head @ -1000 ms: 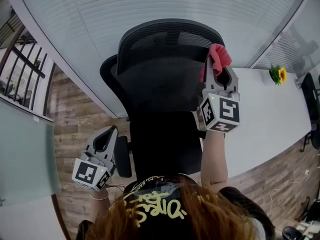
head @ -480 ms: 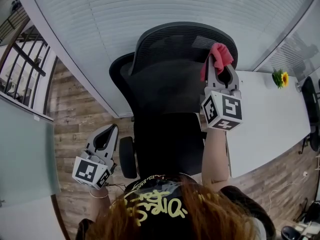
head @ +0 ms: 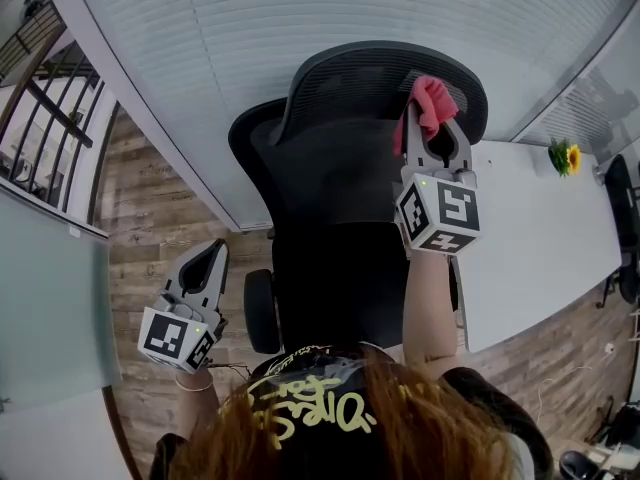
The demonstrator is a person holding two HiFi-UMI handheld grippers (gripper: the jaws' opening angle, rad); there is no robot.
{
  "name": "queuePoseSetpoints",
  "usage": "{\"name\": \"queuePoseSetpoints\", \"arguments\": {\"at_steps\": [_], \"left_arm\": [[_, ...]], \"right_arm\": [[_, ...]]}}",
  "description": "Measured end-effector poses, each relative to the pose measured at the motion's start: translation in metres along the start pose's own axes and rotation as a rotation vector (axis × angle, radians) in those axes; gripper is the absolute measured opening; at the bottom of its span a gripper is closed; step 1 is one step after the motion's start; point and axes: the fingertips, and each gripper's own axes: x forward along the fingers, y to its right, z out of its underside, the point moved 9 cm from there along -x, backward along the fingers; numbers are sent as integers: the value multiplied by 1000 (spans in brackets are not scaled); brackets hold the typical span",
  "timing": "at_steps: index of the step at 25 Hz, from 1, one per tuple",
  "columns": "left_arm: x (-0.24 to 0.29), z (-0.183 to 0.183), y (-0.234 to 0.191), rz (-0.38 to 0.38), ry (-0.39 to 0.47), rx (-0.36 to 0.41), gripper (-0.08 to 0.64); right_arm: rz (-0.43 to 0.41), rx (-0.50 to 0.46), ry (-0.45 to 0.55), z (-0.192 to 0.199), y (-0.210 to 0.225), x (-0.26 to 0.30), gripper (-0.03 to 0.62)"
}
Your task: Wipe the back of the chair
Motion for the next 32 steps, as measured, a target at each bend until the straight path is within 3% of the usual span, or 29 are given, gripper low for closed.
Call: {"name": "queuePoseSetpoints", "arguments": {"at_steps": [32], "left_arm": [[-14, 4, -15, 24, 24, -1, -6]], "right_arm": [[-149, 28, 16, -6, -77, 13, 66]]}}
